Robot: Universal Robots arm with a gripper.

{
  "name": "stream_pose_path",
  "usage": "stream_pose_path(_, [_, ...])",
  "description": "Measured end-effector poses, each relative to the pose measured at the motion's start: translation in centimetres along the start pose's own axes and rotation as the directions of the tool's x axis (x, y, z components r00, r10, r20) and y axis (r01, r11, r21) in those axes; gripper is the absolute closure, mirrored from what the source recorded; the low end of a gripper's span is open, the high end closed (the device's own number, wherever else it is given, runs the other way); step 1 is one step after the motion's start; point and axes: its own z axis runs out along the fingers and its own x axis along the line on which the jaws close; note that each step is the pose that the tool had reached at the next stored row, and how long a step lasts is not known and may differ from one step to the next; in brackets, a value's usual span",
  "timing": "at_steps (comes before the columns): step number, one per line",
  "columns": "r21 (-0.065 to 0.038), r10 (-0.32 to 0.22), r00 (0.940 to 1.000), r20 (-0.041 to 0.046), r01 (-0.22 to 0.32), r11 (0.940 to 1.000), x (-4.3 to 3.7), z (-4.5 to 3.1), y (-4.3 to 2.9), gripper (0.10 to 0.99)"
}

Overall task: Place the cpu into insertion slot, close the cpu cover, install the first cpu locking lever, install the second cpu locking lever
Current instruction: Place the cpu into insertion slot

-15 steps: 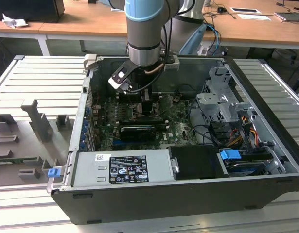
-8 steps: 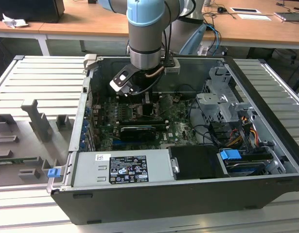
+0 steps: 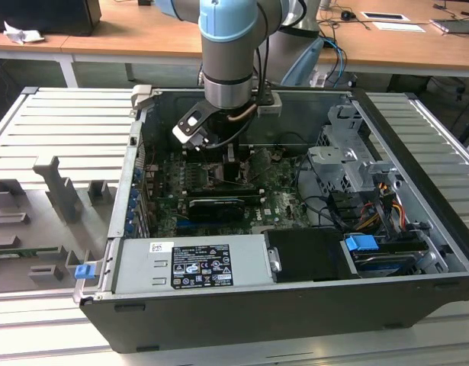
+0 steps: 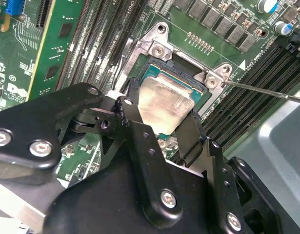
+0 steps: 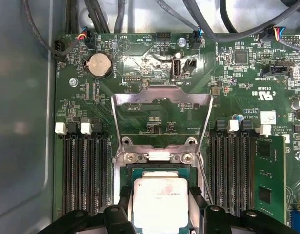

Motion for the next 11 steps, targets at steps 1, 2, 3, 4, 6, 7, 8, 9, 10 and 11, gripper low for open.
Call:
stream_pose_path(1, [0.000,0.003,1.0000,0.0002,-0.003,1.0000,0.01,0.01,-0.03,0.545])
stream_pose_path(2, [0.000,0.004,1.0000,0.0001,-0.004,1.0000,0.01,0.04,-0.08,0.545])
stream_pose_path(3, [0.000,0.004,1.0000,0.0001,-0.004,1.0000,0.04,0.11,-0.08,0.545])
stream_pose_path(4, [0.000,0.004,1.0000,0.0000,-0.004,1.0000,0.07,0.21,-0.09,0.545])
stream_pose_path(6, [0.000,0.004,1.0000,0.0004,-0.004,1.0000,0.08,0.35,-0.10,0.545])
stream_pose_path(7, [0.000,0.004,1.0000,0.0005,-0.004,1.0000,0.08,0.36,-0.11,0.545])
stream_pose_path(8, [0.000,0.004,1.0000,0.0004,-0.004,1.0000,0.09,0.37,-0.11,0.545])
stream_pose_path(9, [0.000,0.004,1.0000,0.0004,-0.004,1.0000,0.08,0.37,-0.11,0.545])
stream_pose_path(10, [0.000,0.004,1.0000,0.0005,-0.004,1.0000,0.09,0.39,-0.11,0.545])
stream_pose_path(11, [0.000,0.004,1.0000,0.0004,-0.004,1.0000,0.09,0.40,-0.11,0.537])
